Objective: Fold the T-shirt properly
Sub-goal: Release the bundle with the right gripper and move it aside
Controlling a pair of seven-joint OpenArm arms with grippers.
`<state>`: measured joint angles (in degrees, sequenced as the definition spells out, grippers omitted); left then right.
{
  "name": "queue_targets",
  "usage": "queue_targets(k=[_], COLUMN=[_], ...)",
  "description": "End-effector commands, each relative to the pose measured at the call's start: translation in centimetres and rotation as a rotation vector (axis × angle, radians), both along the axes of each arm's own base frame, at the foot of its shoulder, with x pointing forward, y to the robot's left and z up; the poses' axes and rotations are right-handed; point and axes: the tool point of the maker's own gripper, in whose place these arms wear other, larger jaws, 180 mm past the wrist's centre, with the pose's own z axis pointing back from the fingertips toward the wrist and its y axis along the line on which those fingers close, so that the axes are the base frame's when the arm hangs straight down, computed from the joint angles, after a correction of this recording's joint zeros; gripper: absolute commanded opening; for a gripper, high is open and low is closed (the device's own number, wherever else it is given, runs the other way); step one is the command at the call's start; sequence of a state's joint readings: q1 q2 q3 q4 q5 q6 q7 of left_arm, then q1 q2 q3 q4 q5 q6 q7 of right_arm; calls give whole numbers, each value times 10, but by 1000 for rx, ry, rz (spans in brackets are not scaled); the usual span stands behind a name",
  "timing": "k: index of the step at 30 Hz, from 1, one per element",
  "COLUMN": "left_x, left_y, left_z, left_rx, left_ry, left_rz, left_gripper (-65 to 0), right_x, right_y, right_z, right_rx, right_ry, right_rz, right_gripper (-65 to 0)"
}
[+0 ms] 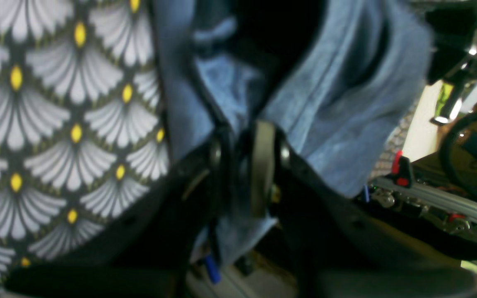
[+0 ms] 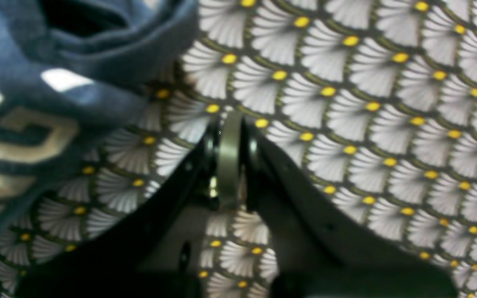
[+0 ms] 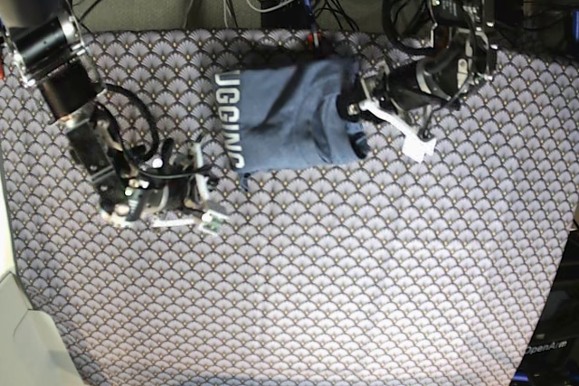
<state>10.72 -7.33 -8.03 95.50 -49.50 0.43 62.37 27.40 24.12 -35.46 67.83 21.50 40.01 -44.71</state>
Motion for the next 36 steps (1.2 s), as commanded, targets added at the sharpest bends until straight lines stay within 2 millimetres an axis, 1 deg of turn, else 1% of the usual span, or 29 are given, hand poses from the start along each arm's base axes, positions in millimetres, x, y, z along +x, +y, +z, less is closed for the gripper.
queue_targets(k=[1,2,4,6,9,10,12,14,16,19,20,23,25,27,29,31,34,36], left_x=[7,8,8,-5,-16,-23,-34,-51,-62,-77,-78,-81,-79,-74,-75,-77,-80,-75], left_y=[-2,-2,-3,2,2,4,14,19,28,35,34,15,3,-12,-24,-28,-27,-24], left_z=[11,14,18,16,25,26,27,20,15,6,5,4,2,1,-5,-10,-18,-17], left_rx=[-18,-19,-17,1,15,26,52,61,74,78,76,43,14,-18,-35,-42,-42,-37], left_ry=[-35,-42,-57,-46,-66,-67,-61,-24,5,50,55,60,67,68,88,105,127,131], left_rz=[-4,-6,-10,-18,-33,-40,-35,-24,-2,18,18,-3,-9,-28,-57,-64,-58,-40], left_gripper=[-561,-561,-561,-561,-561,-561,-565,-600,-647,-645,-647,-647,-647,-647,-647,-647,-647,-647], right_x=[19,22,21,18,11,6,1,-7,-16,-25,-27,-36,-43,-47,-52,-55,-62,-65], right_y=[-11,-18,-31,-43,-50,-52,-52,-48,-42,-36,-35,-32,-30,-30,-30,-30,-30,-30], right_z=[20,23,21,19,12,9,4,0,-1,4,6,5,1,-2,-6,-8,-13,-15], right_rx=[11,14,13,12,4,1,1,6,19,46,53,65,67,67,67,66,66,65], right_ry=[-60,-66,-63,-59,-41,-30,-17,-8,-10,-29,-36,-34,-22,-11,1,7,24,32], right_rz=[-27,-47,-81,-110,-123,-125,-126,-114,-102,-98,-97,-95,-91,-91,-92,-92,-93,-93], right_gripper=[-650,-650,-650,-650,-650,-650,-650,-650,-650,-650,-650,-650,-650,-650,-650,-650,-650,-650])
